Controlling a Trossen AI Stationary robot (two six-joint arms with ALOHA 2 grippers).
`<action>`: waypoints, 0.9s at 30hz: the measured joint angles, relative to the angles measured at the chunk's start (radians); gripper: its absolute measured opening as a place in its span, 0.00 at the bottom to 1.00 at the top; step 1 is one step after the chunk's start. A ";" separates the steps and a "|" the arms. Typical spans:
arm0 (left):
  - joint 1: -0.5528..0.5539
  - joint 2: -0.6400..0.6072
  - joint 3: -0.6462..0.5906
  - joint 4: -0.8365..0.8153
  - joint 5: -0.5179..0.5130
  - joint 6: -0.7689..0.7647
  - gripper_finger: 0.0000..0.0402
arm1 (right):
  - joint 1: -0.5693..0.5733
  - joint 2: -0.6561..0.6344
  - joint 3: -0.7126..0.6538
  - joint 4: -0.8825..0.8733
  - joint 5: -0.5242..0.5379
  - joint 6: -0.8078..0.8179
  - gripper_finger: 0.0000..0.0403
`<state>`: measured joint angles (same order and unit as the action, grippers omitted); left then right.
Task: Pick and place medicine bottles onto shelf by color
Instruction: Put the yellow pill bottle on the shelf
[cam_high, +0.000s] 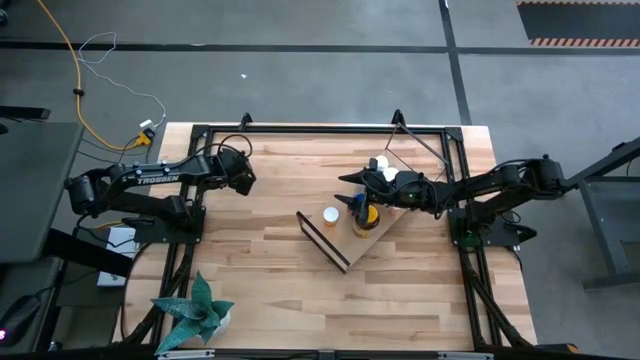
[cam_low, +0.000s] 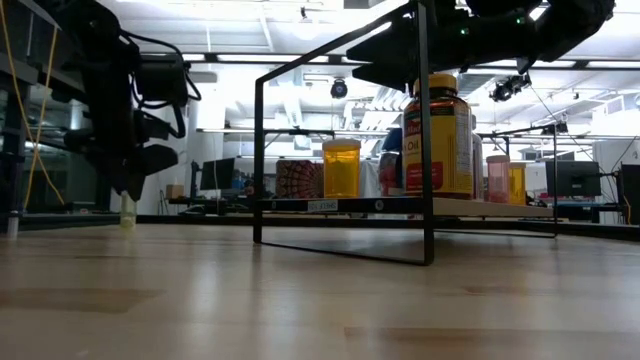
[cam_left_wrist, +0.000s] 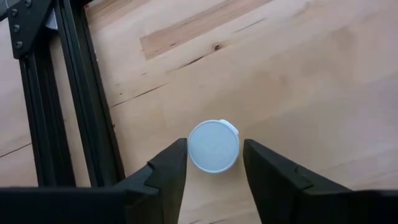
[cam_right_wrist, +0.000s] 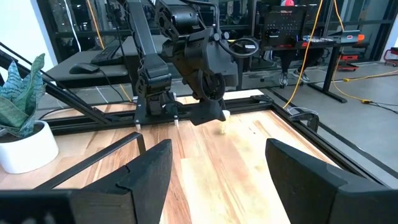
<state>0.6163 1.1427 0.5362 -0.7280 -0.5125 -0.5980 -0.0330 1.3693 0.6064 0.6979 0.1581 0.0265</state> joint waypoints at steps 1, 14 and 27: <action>0.000 0.000 0.000 0.003 0.000 0.000 0.36 | 0.000 0.000 0.000 0.000 0.000 0.000 0.62; 0.000 0.000 0.000 0.051 0.000 0.027 0.29 | 0.000 0.000 0.000 0.000 0.000 0.000 0.62; -0.033 0.000 0.006 0.349 0.087 0.157 0.28 | 0.000 0.000 0.000 0.001 0.000 0.000 0.62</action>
<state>0.5837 1.1427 0.5426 -0.3791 -0.4250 -0.4405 -0.0331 1.3693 0.6064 0.6992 0.1585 0.0265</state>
